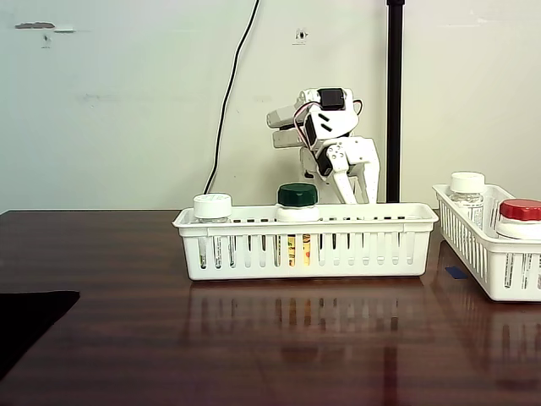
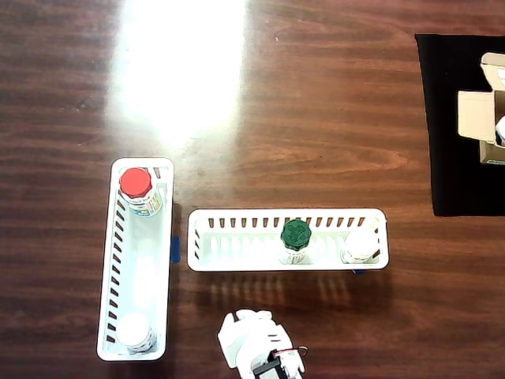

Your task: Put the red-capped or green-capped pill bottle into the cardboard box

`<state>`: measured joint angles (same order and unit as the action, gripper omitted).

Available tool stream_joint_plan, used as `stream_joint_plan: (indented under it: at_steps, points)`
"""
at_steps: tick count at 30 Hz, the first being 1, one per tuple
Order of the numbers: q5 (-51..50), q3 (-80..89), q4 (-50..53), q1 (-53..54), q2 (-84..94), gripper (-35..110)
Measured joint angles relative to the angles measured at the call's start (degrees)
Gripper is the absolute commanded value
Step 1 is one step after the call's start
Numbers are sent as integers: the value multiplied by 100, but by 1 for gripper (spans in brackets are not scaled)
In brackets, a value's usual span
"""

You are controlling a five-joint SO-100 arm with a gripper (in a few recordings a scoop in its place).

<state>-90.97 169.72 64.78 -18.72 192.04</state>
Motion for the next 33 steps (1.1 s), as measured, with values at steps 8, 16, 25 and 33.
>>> stream_joint_plan:
  at_steps: [8,16,25,33]
  points:
    - [1811,0,0,0,0,0]
    - [3270,0,0,0,0,0]
    - [4043,0,0,0,0,0]
    - [4359,0,0,0,0,0]
